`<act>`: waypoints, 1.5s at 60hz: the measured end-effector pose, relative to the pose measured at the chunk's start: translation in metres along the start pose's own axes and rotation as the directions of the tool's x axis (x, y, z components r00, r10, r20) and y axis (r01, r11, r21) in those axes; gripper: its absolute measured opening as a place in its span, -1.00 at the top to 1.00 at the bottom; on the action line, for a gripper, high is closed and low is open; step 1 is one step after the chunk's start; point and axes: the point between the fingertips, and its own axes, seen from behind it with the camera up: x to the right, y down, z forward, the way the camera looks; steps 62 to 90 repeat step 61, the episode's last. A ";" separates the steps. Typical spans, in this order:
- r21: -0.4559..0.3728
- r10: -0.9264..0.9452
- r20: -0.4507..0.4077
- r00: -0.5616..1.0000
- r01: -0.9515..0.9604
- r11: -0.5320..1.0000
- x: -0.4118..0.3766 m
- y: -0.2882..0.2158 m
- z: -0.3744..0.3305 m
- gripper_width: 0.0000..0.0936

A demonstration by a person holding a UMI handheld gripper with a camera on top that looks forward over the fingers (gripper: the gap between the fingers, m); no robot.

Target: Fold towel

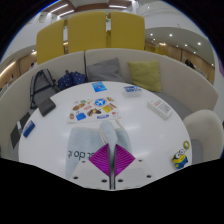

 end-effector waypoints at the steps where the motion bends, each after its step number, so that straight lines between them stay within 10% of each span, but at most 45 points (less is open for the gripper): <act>1: -0.003 -0.006 -0.001 1.000 0.006 1.000 0.002 0.002 0.003 0.83; 11: -0.031 0.025 -0.012 1.000 -0.026 0.999 0.020 0.007 -0.025 -0.91; 41: -0.053 -0.046 -0.054 0.997 0.043 0.998 -0.010 0.015 -0.378 -0.86; 90: -0.026 -0.017 -0.083 0.996 0.015 1.000 -0.028 0.035 -0.407 -0.86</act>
